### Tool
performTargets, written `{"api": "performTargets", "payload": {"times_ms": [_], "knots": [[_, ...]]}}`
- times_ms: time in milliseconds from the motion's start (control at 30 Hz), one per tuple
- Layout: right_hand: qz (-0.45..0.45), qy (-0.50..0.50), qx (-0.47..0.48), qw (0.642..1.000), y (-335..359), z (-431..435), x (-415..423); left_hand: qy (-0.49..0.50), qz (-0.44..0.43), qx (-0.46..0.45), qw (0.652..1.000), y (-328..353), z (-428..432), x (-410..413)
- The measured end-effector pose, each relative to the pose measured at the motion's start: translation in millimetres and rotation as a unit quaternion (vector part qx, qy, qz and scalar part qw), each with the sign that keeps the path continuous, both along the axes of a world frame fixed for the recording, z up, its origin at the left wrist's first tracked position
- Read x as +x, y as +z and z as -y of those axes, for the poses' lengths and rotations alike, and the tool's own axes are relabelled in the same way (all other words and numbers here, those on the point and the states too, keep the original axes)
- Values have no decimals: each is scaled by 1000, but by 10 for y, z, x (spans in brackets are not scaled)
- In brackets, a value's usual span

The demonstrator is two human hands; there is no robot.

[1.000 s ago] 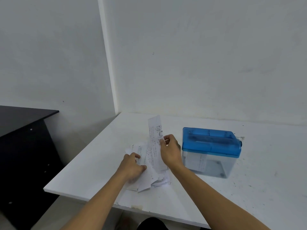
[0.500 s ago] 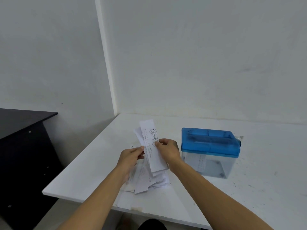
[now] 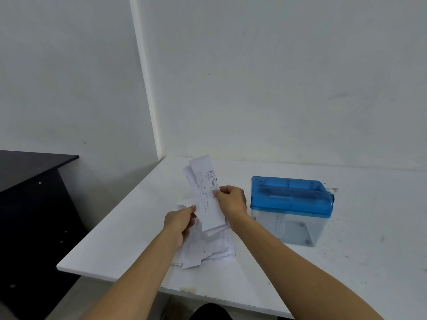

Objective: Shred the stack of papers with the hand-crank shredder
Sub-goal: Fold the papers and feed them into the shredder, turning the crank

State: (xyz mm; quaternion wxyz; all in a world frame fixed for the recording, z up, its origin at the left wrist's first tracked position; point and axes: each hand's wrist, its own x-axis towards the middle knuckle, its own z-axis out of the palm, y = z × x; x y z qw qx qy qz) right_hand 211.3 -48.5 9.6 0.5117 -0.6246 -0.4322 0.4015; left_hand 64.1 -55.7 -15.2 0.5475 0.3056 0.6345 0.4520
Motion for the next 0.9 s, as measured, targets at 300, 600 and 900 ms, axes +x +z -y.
{"api": "performTargets", "payload": {"times_ms": [300, 600, 900], "knots": [[-14, 9, -5, 1000, 67, 19, 59, -8, -252, 163, 954, 57, 99, 29], [-46, 60, -39, 996, -77, 77, -18, -66, 28, 78, 994, 76, 3, 97], [-43, 49, -44, 997, -122, 71, 47, -43, 62, 41, 996, 57, 82, 99]]}}
